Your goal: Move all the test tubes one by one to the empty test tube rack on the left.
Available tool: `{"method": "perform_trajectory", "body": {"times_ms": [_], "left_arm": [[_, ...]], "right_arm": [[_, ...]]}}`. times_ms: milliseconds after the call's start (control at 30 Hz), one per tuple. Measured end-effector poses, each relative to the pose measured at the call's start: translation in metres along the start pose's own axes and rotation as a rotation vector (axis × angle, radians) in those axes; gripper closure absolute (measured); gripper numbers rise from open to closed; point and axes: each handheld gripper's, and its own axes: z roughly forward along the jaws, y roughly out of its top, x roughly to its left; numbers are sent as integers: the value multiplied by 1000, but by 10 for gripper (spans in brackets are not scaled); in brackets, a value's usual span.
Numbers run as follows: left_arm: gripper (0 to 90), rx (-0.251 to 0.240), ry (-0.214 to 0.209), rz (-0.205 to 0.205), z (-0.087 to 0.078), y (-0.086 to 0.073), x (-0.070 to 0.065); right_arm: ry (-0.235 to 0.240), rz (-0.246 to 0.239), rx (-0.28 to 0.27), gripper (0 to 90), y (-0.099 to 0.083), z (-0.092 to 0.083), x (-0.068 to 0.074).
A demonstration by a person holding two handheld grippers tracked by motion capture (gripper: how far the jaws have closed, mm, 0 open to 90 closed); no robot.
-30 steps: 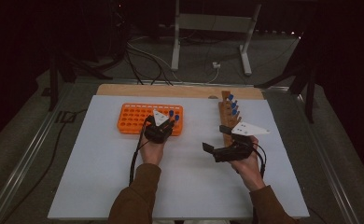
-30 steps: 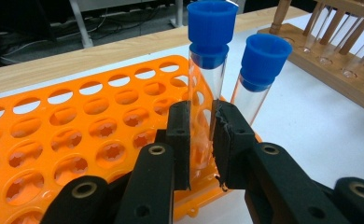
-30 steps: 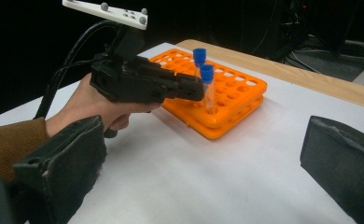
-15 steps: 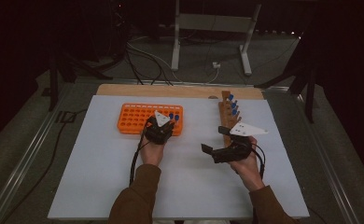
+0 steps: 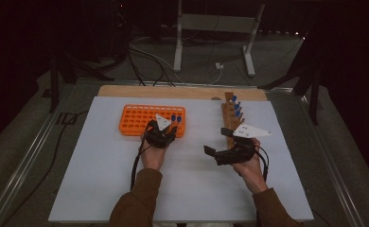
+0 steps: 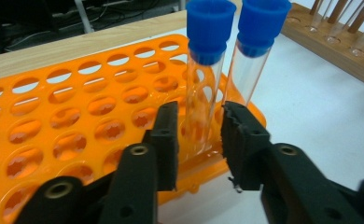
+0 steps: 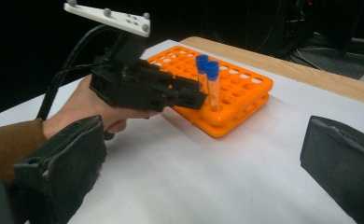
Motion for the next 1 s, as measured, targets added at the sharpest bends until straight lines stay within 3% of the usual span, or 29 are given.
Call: {"method": "perform_trajectory", "body": {"times_ms": [200, 433, 633, 767, 1000], "left_arm": [[527, -5, -70, -22, -16, 1, 4], [333, -56, -118, -43, -54, 2, 6], [197, -113, -126, -69, -88, -6, 16], [165, -149, -136, -89, -110, -14, 24], [27, -155, -92, -101, -134, -30, 32]], "right_arm": [[0, -2, 4, 2, 0, 1, 1], [-4, 1, 1, 2, 0, 1, 1], [-12, 7, -8, 2, 1, -1, -1], [-23, 14, -18, 2, 3, -3, -3], [-49, 24, -49, 2, 10, -6, -5]]}}
